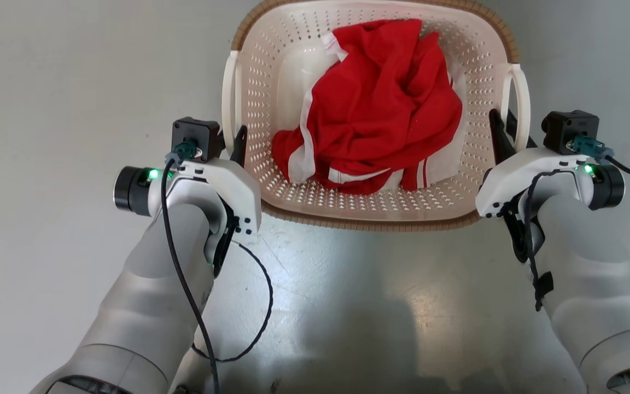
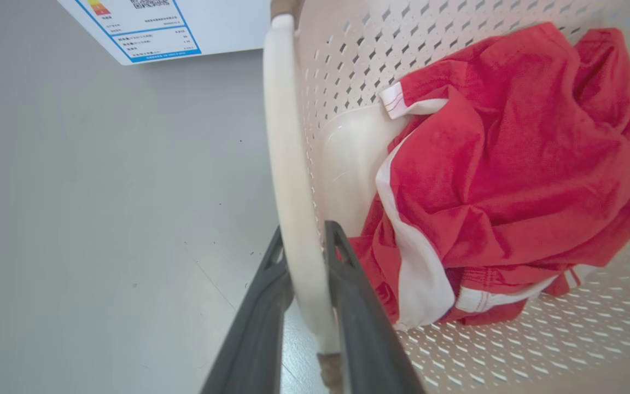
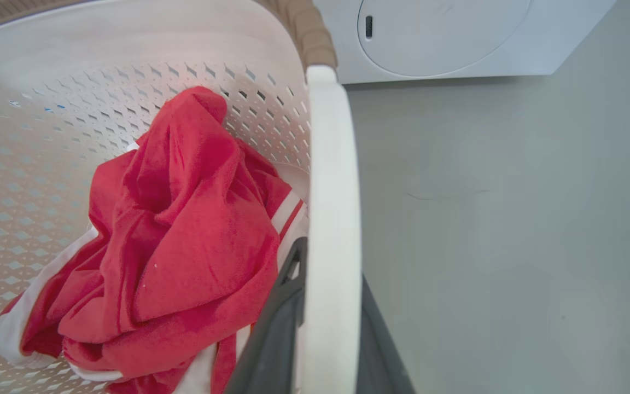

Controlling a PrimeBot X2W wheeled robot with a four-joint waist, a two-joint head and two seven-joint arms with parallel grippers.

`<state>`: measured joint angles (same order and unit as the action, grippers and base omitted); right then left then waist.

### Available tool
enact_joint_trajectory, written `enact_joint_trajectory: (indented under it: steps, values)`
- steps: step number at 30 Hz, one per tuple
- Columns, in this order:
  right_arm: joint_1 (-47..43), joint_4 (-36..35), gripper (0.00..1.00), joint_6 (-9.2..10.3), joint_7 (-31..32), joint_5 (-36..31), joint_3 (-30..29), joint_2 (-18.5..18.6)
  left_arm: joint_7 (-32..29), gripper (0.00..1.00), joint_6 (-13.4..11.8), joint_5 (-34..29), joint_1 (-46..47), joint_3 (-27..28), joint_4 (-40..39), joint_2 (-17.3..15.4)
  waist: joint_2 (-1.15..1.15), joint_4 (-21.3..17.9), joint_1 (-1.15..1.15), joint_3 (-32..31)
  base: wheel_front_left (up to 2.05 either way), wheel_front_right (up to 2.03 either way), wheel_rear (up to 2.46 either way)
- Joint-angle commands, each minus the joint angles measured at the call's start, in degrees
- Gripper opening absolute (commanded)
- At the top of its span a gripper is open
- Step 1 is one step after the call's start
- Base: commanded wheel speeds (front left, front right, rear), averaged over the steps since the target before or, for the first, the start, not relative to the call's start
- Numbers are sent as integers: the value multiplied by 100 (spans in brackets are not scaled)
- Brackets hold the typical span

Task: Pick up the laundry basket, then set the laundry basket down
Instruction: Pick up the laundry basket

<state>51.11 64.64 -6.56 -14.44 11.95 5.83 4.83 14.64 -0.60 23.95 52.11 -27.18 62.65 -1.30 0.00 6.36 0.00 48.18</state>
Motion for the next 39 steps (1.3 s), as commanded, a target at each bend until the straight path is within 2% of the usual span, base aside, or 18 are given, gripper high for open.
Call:
enact_joint_trajectory:
  steps: [1, 10, 18, 24, 39]
  values:
    - [-219, -14, 0, -92, -56, 17, 209, -195, 36, 0, -71, 45, -162, 9, -52, -158, 0, -44, 0, -159, 0, 0, 0]
    - [-499, 350, 0, -92, -56, 267, 593, -195, 36, 0, -145, 452, -576, -311, 97, -158, 0, -133, 0, -866, 0, 0, 0]
    - [-974, 694, 0, -92, 119, 868, 1192, -195, 32, 0, -86, 950, -1156, -699, 377, -158, 0, -173, 0, -1711, 0, 0, 0]
    - [-1429, 729, 0, -92, 415, 1385, 1661, -195, -71, 0, -93, 1312, -1551, -1024, 543, -158, 0, -181, 0, -2390, 0, 0, 0]
    - [-2352, 587, 0, -92, 744, 2496, 2655, -195, -254, 0, -210, 1893, -2479, -1438, 775, -158, 0, -295, 0, -3677, 0, 0, 0]
